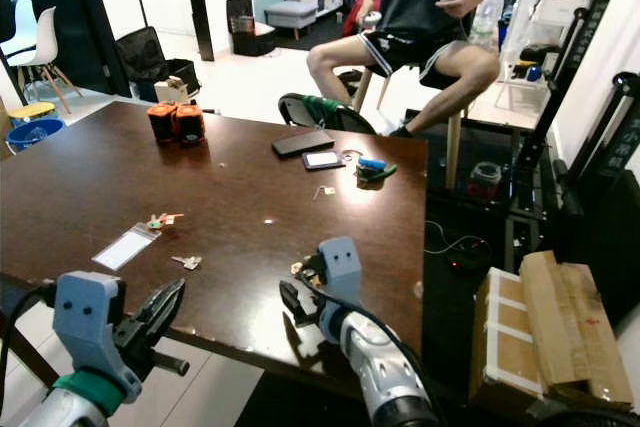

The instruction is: Hang keys on a hook

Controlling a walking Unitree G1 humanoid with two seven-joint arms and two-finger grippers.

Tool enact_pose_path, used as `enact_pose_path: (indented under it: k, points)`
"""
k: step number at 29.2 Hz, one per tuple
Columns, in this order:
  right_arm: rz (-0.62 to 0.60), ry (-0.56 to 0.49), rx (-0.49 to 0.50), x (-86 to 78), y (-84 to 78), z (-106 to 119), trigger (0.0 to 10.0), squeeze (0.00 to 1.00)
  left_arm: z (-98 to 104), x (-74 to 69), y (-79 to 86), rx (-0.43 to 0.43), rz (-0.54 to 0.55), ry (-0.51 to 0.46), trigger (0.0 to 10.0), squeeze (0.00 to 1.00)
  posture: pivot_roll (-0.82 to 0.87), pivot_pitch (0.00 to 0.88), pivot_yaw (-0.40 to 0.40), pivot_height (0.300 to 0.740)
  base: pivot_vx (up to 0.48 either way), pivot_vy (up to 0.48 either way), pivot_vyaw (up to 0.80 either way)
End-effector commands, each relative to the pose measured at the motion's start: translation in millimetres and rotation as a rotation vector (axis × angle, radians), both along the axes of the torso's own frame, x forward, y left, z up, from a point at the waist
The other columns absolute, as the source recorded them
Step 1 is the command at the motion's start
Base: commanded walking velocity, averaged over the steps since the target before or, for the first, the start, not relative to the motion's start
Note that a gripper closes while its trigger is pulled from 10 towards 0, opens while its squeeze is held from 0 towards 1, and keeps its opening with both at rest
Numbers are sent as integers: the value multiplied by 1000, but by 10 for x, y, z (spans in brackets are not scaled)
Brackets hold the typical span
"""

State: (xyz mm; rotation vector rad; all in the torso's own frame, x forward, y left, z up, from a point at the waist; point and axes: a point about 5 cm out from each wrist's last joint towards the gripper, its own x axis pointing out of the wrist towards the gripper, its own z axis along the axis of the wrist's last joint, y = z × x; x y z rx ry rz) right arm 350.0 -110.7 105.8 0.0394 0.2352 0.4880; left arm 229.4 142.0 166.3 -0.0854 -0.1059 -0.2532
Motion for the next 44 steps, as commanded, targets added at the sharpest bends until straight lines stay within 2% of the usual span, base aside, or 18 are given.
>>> enact_pose_path:
  k: [1,2,4,6,13,18,20,23,26,30,37,44]
  points:
    - [15,29,-15,-41,15,-74,10000,0,-19,-23,4,7,-7,15,10000,0,-11,6,115,740,0,0,0]
    - [75,75,-48,-129,75,-179,10000,0,-27,-30,-6,7,-14,20,10000,0,-14,2,113,740,0,0,0]
    - [75,75,-48,-129,75,-179,10000,0,-27,-30,-6,7,-14,20,10000,0,-14,2,113,740,0,0,0]
    - [91,120,-61,-225,116,-302,10000,0,-42,-47,-26,6,-28,30,10000,0,-15,0,110,740,0,0,0]
    - [49,96,-85,-241,86,-354,10000,0,-49,-58,-46,4,-40,39,10000,0,-16,0,109,740,0,0,0]
    - [45,71,-91,-251,90,-350,10000,0,-50,-59,-55,3,-42,40,10000,0,-16,0,109,740,0,0,0]
    - [-3,-11,-71,-210,70,-246,10000,0,-56,-61,-57,4,-43,44,10000,0,-14,0,112,740,0,0,0]
    - [-51,-44,-58,-140,27,-163,10000,0,-61,-59,-48,6,-40,47,10000,0,-14,0,112,740,0,0,0]
    - [-51,-44,-52,-107,19,-136,10000,0,-61,-52,-41,9,-39,47,10000,0,-14,0,111,740,0,0,0]
    - [144,-8,-54,-248,188,-182,10000,0,-65,-46,-25,12,-32,49,10000,0,-14,3,110,740,0,0,0]
    - [142,7,-50,-314,221,-248,10000,0,-70,-54,-46,12,-36,53,10000,0,-13,4,113,740,0,0,0]
    - [108,10,-67,-286,201,-281,10000,0,-68,-36,-32,20,-39,55,10000,0,-14,1,118,740,0,0,0]
